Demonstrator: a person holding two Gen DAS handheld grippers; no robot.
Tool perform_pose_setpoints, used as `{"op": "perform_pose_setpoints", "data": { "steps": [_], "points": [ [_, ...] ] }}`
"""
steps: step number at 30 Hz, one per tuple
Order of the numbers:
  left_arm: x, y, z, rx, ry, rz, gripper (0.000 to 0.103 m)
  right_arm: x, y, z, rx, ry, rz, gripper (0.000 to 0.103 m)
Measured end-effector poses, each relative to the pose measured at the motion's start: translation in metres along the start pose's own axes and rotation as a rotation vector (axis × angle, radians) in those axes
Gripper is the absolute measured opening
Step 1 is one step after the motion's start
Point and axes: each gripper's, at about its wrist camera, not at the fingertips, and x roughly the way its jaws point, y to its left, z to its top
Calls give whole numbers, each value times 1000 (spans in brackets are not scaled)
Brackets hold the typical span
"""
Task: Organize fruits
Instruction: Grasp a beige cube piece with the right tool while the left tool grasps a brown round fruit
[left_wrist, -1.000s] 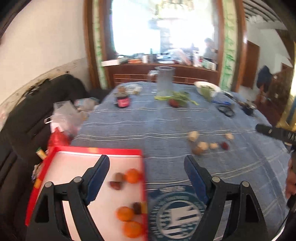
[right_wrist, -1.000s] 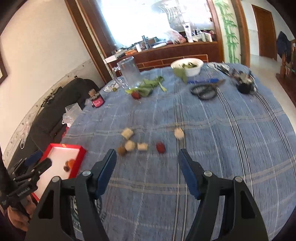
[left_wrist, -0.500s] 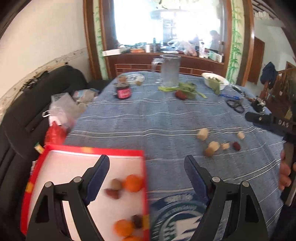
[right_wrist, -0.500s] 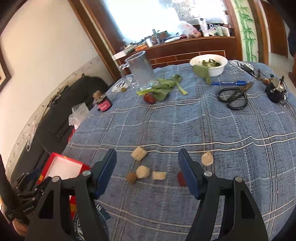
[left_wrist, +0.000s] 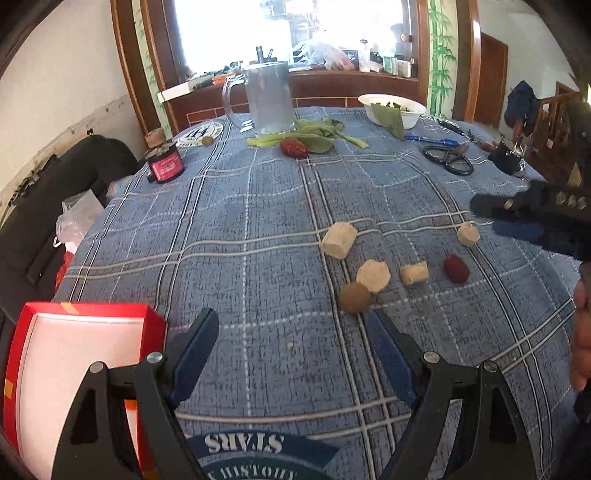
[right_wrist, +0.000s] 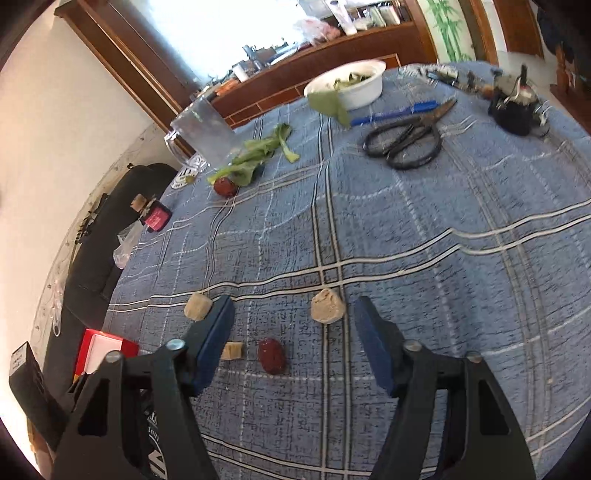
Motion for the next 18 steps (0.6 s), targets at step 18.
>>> {"op": "perform_pose_setpoints", "data": {
  "steps": [18],
  "points": [
    [39,-19,7,31,66,-81,57,32,8,-6,-112,-6,-292,35]
  ]
}}
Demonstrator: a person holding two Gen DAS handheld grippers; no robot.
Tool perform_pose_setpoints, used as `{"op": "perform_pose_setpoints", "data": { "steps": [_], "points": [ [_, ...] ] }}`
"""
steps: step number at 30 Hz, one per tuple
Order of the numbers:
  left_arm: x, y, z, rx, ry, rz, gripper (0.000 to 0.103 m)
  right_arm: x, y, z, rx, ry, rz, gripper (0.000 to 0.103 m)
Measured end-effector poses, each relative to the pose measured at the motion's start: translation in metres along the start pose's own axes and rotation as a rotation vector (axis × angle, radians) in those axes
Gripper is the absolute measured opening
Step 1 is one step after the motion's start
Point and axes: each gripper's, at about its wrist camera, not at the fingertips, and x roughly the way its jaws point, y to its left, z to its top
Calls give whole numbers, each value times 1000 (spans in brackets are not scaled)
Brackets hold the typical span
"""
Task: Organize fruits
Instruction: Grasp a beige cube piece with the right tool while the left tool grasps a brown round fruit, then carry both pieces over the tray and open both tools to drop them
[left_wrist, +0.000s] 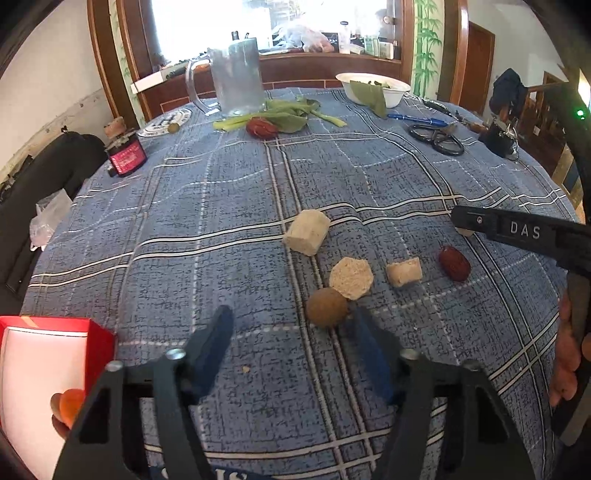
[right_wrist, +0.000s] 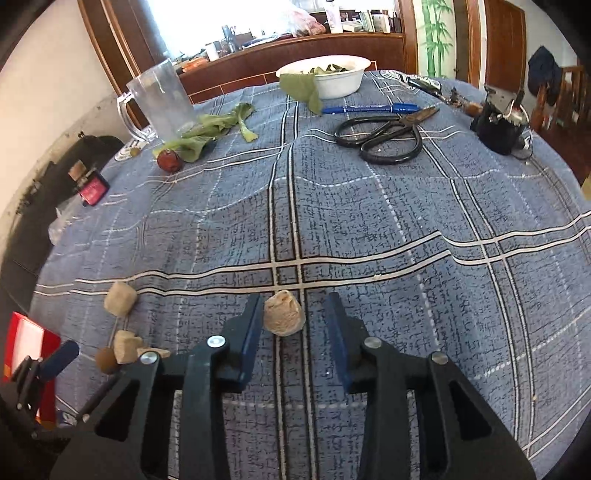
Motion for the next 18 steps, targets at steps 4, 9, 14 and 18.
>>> {"op": "perform_pose_setpoints", "data": {
  "steps": [4,9,14,18],
  "points": [
    [1,-4,1,6,-14,-32,39,-3,4,1,-9,-1,-12,24],
    [0,-12,1,18,-18,-54,21,-12,-3,3,40,-8,42,24],
    [-25,-14,-5,16,-53,-54,21,-34,-3,7,58,-76,134,24],
    [-58,-8,-14,-3,-96,-80,21,-48,-1,8,78,-118,211,25]
  ]
}}
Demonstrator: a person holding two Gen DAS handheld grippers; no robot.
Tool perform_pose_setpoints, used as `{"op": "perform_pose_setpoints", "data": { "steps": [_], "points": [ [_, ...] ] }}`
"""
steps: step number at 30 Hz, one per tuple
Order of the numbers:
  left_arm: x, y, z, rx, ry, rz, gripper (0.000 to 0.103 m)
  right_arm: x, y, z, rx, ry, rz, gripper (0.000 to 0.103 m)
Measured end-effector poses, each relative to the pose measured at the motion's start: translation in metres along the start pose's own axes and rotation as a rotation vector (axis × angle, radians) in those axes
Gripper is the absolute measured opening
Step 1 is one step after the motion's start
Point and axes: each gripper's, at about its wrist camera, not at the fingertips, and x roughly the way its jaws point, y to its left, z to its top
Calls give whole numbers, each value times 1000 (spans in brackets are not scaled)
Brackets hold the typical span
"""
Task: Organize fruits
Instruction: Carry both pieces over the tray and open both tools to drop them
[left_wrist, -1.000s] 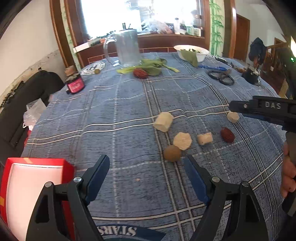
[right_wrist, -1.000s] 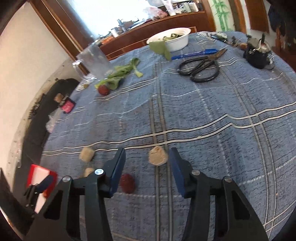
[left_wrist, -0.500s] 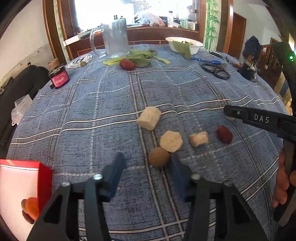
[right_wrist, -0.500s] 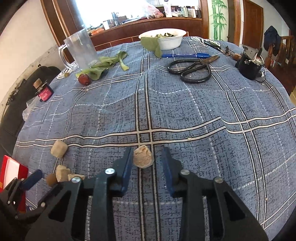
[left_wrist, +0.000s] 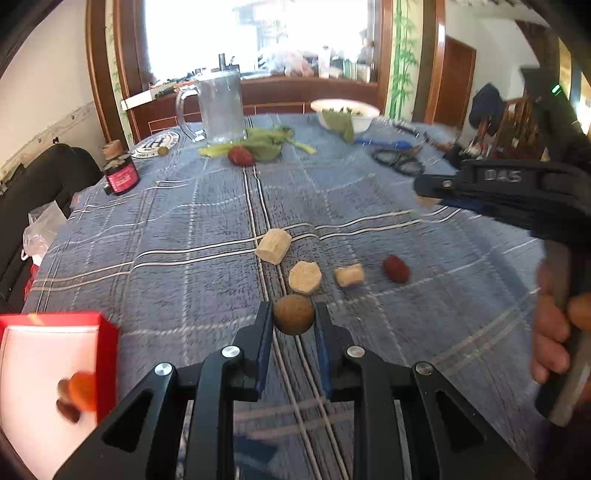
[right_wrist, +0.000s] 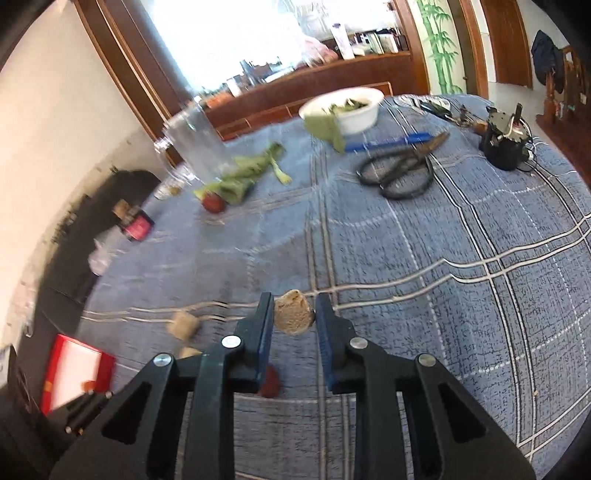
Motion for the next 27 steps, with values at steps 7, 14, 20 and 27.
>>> {"op": "perform_pose_setpoints", "data": {
  "steps": [7,14,20,27],
  "points": [
    [-57,33,-21,-58,-60,36,21,-13,12,-2,-10,-63,22,25],
    [-91,75,-48,-106,-54,121,21,-13,28,-11,-59,-67,35,25],
    [-130,130,-81,-186,-66,217,21,-16,49,-24,-134,-76,61,25],
    [-158,170,-117,-226,-82,275,21,-30,87,-46,-161,-82,149,25]
  ]
}}
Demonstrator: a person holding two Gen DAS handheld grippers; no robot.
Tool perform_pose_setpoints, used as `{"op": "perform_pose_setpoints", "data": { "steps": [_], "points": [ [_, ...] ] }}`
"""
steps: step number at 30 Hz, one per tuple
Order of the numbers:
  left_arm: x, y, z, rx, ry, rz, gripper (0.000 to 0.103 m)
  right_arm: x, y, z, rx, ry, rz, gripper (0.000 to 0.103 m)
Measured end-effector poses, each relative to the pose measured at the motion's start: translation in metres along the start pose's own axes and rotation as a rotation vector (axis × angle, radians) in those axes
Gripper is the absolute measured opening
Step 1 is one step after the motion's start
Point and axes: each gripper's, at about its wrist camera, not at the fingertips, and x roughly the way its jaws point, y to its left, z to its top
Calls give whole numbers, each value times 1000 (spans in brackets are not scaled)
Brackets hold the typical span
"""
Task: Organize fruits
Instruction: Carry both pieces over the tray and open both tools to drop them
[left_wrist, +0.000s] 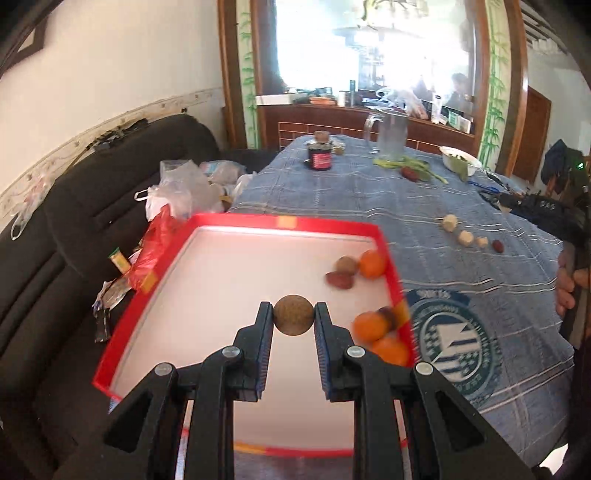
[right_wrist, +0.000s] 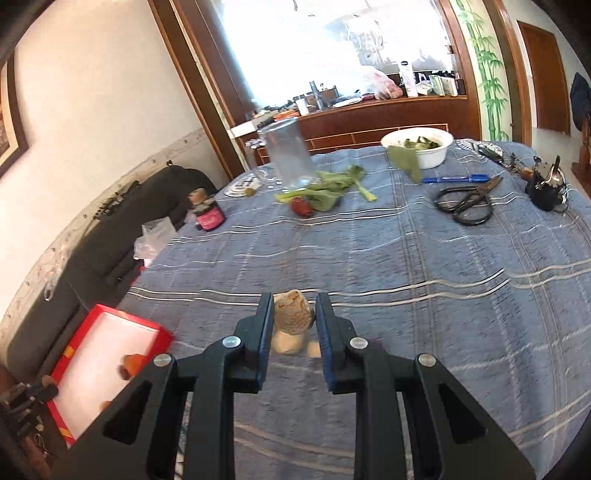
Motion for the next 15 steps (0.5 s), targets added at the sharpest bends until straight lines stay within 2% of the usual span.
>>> {"op": "perform_pose_setpoints", "data": {
  "steps": [4,7,11,15],
  "points": [
    [2,20,-6,-43,-3,-4,21,-6,67,-22,-83,21,107,25],
    [0,31,-9,-62,-17,-2,21,-4,119,-46,-137,98,238,25],
    [-2,46,-13,-83,-33,24,21,2,175,-76,-235,195,325,25],
    [3,45,-20,-76,-20,-2,21,9,207,-101,-309,254,364,25]
  ]
}}
